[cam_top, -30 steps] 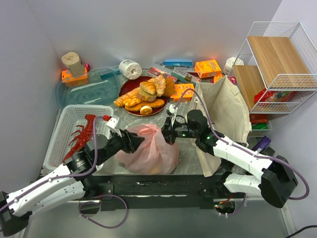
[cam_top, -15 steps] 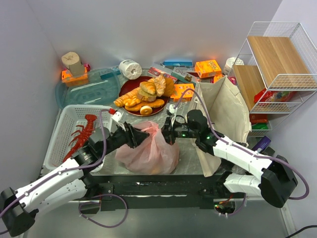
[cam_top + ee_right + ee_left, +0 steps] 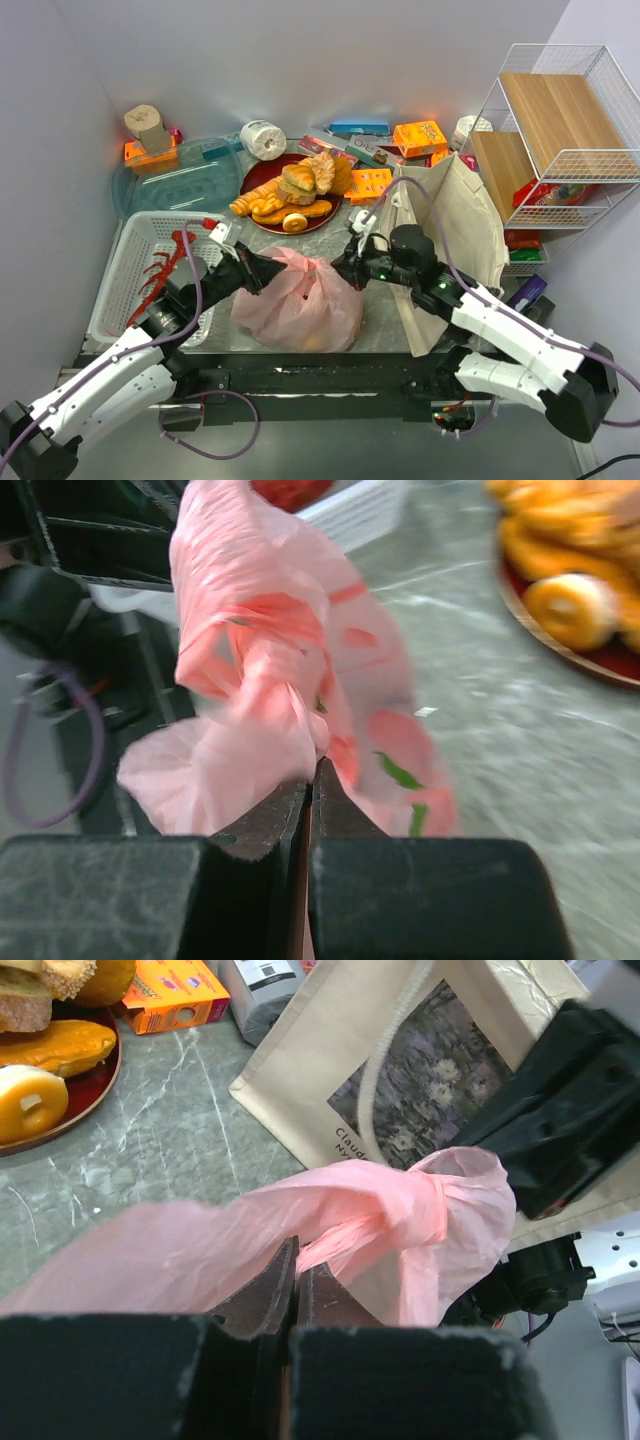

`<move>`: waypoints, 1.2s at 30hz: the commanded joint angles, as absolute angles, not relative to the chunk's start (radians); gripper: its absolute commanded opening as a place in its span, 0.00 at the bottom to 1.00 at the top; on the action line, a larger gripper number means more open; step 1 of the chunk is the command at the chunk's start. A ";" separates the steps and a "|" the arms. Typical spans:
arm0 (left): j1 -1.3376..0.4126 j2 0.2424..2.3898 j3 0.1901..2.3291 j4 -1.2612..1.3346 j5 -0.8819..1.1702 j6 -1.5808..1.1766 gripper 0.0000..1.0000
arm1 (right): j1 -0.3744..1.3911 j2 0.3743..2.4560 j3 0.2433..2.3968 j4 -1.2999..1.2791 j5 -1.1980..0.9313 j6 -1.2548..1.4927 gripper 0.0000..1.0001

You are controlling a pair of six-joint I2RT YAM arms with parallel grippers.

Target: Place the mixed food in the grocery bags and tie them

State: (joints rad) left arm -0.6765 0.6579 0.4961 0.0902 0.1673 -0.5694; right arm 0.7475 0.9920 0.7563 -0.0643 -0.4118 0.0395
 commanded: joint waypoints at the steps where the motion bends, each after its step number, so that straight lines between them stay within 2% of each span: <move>1: -0.614 0.647 0.483 0.048 0.147 -0.540 0.01 | 0.715 0.908 0.785 -0.270 -0.128 -0.051 0.00; 13: -0.597 0.606 0.486 -0.025 0.095 -0.543 0.01 | 0.713 0.908 0.781 -0.328 0.190 -0.031 0.00; 21: -0.571 0.566 0.488 -0.104 -0.038 -0.574 0.01 | 0.713 0.896 0.773 -0.327 0.458 0.041 0.00; 26: -0.549 0.538 0.479 -0.143 -0.095 -0.595 0.01 | 0.713 0.925 0.775 -0.318 0.531 0.052 0.00; 30: -0.531 0.506 0.466 -0.182 -0.147 -0.641 0.01 | 0.713 0.943 0.772 -0.301 0.532 0.052 0.00; 32: -0.528 0.491 0.448 -0.167 -0.135 -0.635 0.01 | 0.713 0.942 0.764 -0.287 0.447 0.049 0.00; 36: -0.528 0.508 0.422 -0.080 0.026 -0.601 0.01 | 0.715 0.942 0.785 -0.261 0.201 0.029 0.00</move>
